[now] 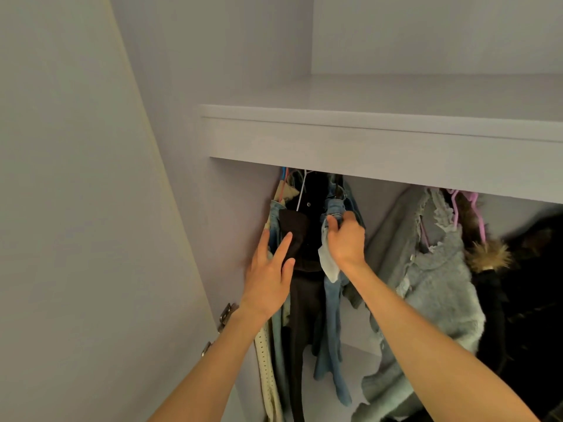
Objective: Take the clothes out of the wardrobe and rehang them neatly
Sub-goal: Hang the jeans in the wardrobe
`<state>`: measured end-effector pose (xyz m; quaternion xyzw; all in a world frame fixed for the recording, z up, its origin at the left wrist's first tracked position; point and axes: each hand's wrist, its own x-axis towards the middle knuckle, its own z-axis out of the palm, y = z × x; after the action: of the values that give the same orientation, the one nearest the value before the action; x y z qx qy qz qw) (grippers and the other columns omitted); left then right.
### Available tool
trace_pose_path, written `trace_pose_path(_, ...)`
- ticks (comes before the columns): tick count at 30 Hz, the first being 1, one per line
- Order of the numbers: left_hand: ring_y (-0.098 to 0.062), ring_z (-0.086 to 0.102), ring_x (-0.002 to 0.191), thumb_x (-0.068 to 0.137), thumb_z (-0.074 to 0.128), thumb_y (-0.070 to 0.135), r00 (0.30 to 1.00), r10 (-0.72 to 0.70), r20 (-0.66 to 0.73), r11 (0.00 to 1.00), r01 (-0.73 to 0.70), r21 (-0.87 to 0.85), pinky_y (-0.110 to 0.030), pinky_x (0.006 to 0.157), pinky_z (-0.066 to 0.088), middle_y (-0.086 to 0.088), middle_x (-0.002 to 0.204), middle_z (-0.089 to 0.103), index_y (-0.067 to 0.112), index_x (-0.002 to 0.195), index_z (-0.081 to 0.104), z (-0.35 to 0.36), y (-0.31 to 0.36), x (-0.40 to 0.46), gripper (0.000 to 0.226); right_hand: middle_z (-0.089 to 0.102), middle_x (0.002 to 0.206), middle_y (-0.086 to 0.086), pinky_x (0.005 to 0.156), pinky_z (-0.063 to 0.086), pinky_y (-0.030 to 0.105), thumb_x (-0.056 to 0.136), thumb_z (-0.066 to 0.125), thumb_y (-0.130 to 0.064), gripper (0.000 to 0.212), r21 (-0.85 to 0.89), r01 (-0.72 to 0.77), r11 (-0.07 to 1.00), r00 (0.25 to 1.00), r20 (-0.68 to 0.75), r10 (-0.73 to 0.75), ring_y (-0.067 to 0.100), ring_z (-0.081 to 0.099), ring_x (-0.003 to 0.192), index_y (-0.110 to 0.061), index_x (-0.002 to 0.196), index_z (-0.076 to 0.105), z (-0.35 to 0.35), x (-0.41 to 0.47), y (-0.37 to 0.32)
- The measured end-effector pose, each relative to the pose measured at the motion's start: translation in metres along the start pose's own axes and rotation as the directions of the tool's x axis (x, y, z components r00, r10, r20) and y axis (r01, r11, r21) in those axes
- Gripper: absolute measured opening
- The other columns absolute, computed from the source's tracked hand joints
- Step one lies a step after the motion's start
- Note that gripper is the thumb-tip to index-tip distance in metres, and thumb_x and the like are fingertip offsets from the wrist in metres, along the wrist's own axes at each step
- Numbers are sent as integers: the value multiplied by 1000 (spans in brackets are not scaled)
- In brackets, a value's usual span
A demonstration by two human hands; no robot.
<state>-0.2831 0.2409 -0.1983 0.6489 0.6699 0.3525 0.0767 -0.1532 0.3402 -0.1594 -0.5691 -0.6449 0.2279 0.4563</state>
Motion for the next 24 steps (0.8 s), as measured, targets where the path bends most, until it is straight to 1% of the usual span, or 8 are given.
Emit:
trace_pose_path(4,-19,1,144,98,34,33,999,31,18,999,-30,-39,-38,115,20,-5,156,-5,38,144,15,3,3,-2,50,62,99,27,65,39,34,98,43,-18,29,-43,23,999,996,88,-19,40,60,93,8,111,48,16,4,-12)
trace_pose_path(10,-18,3,143,99,34,32,999,53,-13,994,-54,-91,-36,115,17,-5,156,-2,44,137,12,5,-2,-1,46,61,101,26,67,36,28,99,41,-20,30,-13,56,998,983,177,-53,38,59,95,6,112,47,29,3,-23)
trace_pose_path(12,-16,2,143,98,31,36,1000,30,-4,994,-30,-107,-36,116,16,-2,156,-3,45,138,13,3,-2,0,44,60,105,24,71,39,32,100,37,-24,32,-29,36,999,972,232,-29,38,57,99,3,115,45,29,1,-24)
trace_pose_path(13,-15,1,143,98,29,37,1000,17,4,993,-16,-113,-37,116,16,0,156,-4,45,139,14,3,-2,0,44,58,111,24,78,40,35,100,36,-26,34,-59,39,997,965,261,-22,37,54,105,2,118,44,28,0,-24)
trace_pose_path(16,-15,-2,143,97,26,43,1000,-12,29,995,14,-101,-40,116,15,1,156,-7,46,140,11,3,1,-1,46,43,135,20,102,28,38,101,32,-31,45,-172,101,980,945,325,-40,34,35,126,-1,134,37,22,-4,-21)
trace_pose_path(17,-15,-2,143,95,24,46,999,-13,39,997,16,-79,-41,116,15,1,156,-9,48,138,7,2,2,-2,46,38,138,18,105,24,37,100,32,-33,47,-196,121,973,939,339,-48,32,30,129,-3,137,34,18,-6,-19)
trace_pose_path(20,-16,-4,143,91,19,55,996,-20,86,1000,20,-6,-45,116,13,-1,155,-14,51,133,0,0,5,-4,47,30,141,14,108,24,35,100,34,-36,50,-193,158,969,926,370,-77,29,26,133,-6,140,31,3,-16,-13)
trace_pose_path(24,-17,-7,143,90,21,62,994,-11,105,993,-2,120,-45,116,13,-2,155,-14,47,136,-5,-4,2,-14,55,15,155,9,114,14,31,99,33,-39,61,-170,279,945,888,419,-187,23,14,142,-8,148,14,-17,-35,-5)
